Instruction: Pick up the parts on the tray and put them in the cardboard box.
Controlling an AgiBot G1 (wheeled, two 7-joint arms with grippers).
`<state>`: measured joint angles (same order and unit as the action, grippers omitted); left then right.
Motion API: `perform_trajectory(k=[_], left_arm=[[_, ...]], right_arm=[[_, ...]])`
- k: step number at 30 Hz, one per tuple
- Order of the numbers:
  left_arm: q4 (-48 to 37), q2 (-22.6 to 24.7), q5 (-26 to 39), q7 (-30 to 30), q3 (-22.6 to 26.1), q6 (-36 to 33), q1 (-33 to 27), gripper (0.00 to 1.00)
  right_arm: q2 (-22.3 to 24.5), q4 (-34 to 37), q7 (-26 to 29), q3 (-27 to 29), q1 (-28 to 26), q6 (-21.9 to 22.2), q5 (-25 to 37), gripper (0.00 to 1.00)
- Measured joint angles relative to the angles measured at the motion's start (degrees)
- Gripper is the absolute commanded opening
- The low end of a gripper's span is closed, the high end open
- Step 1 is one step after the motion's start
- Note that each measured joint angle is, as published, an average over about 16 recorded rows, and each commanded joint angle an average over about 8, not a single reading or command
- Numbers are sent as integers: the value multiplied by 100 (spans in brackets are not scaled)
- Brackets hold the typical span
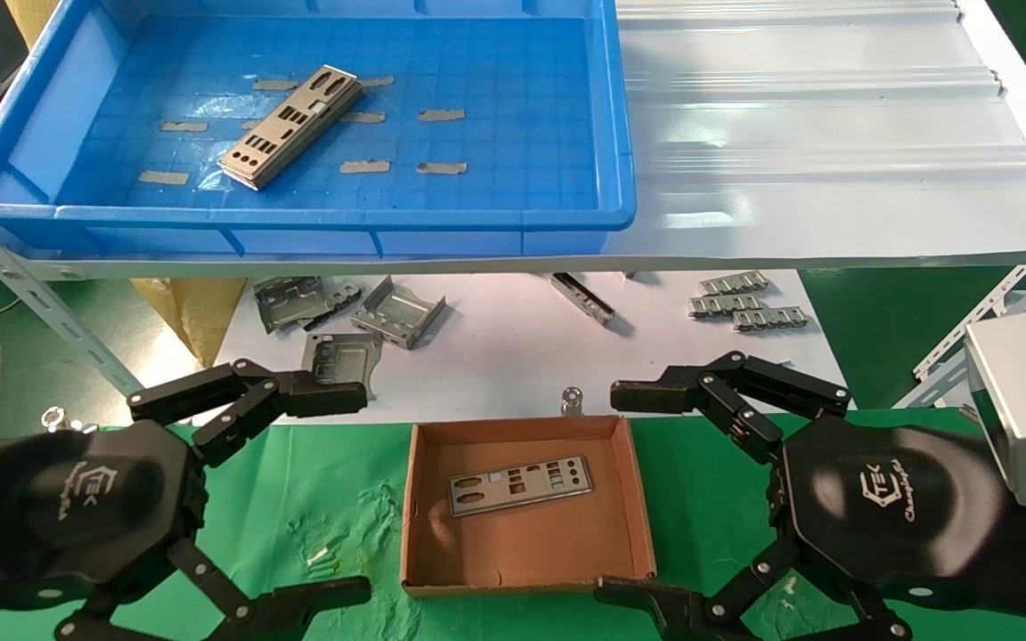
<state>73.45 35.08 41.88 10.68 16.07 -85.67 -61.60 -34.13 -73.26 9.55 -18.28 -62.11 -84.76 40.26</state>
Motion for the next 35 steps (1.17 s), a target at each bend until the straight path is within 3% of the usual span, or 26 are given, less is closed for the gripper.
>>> perform_trajectory(k=[35], left_arm=[[0,0,0,0,0,0,0,100]], right_arm=[[0,0,0,0,0,0,0,100]])
